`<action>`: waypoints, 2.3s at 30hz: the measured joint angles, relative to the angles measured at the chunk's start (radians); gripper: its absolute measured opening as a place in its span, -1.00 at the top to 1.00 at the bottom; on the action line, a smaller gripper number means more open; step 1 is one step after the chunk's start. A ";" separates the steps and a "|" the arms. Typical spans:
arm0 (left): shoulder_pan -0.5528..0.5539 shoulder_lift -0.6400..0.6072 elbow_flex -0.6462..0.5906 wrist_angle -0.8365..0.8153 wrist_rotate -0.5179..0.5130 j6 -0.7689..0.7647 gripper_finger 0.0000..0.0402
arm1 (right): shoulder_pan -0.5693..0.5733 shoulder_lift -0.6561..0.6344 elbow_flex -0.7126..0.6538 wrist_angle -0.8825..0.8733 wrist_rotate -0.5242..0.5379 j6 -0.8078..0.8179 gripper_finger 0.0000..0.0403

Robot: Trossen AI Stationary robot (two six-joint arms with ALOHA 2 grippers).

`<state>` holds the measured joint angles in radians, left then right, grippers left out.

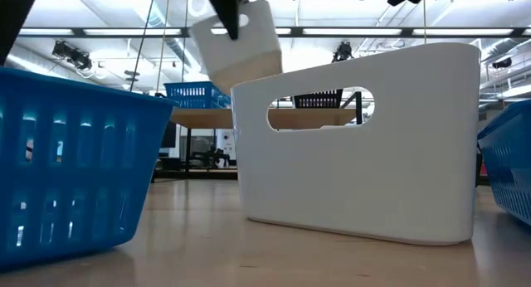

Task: Stack baskets on shelf by color
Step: Put the center left white bin on the shelf

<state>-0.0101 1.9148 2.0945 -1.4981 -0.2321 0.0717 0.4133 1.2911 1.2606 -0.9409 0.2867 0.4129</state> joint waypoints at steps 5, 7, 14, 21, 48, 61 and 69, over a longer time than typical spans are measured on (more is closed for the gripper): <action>0.074 0.000 0.000 0.057 0.027 0.069 0.97 | 0.000 0.000 0.000 0.001 0.009 0.000 0.63; 0.102 0.000 0.000 0.057 0.027 0.077 0.97 | 0.000 0.000 0.000 0.001 0.009 0.000 0.63; 0.186 0.000 0.000 0.085 0.052 0.118 0.97 | 0.000 0.000 0.000 0.012 0.012 -0.013 0.63; 0.242 0.000 0.000 0.163 0.054 0.198 0.97 | -0.003 0.000 0.000 0.032 0.012 -0.023 0.63; 0.334 0.001 0.000 0.201 0.095 0.228 0.52 | -0.003 0.000 0.000 0.031 0.012 -0.042 0.63; 0.332 0.001 0.000 0.218 0.095 0.145 0.48 | -0.003 0.000 0.000 0.030 0.012 -0.049 0.63; 0.315 0.065 0.000 0.168 0.106 0.095 0.48 | -0.003 0.000 0.000 0.030 0.012 -0.049 0.63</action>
<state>0.3051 1.9800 2.0941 -1.3298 -0.1266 0.1665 0.4103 1.2907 1.2603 -0.9105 0.2987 0.3637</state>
